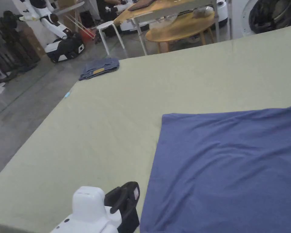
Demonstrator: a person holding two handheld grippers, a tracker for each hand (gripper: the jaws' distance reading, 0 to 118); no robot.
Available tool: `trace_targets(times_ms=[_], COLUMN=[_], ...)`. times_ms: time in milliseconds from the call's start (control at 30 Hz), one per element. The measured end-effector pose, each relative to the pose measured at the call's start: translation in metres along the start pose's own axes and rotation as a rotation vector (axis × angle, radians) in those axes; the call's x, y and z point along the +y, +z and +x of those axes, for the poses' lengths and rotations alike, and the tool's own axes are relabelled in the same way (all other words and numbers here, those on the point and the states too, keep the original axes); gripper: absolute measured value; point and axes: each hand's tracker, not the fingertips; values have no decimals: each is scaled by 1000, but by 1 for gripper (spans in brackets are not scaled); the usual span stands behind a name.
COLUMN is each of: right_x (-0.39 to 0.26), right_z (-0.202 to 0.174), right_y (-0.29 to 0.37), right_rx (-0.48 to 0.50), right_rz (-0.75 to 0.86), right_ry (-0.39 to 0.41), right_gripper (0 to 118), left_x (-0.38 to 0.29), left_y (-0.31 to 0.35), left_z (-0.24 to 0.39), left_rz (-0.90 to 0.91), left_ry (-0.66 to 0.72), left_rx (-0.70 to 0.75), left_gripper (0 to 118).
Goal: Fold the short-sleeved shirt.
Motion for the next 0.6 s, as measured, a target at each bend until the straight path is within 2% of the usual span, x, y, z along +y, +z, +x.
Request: trace_targets(times_ms=[67, 100, 167, 233, 267, 300, 367, 433, 600], right_x=[-8, -11, -17, -20, -21, -21, -22, -23, -30], right_z=[2, 5, 7, 10, 12, 11, 14, 18, 33], right_y=[0, -1, -3, -3, -2, -1, 1, 3, 14], right_rx=[7, 4, 2, 0, -2, -5, -18, -33, -107], right_rz=[-35, -48, -71, -86, -88, -91, -100, -107, -129], right_ry=[-26, -39, -63, -79, -83, -85, -89, -95, -131], right_gripper=[0, 0, 0, 0, 0, 0, 0, 0, 0], left_x=[-28, -39, -64, -78, -87, -92, -94, -98, -98], left_y=[-10, -15, -26, -34, -39, -43, -51, -59, -77], left_z=[-18, -23, -33, -34, -36, -36, -36, -33, -15], left_rz=[-112, -159, -204, -256, -266, -273, -297, -331, -391], left_ry=[46, 60, 88, 134, 149, 153, 157, 151, 9], left_rx=[14, 19, 22, 13, 22, 26, 11, 2, 46], left_gripper=[74, 68, 73, 73, 69, 57, 6, 5, 4])
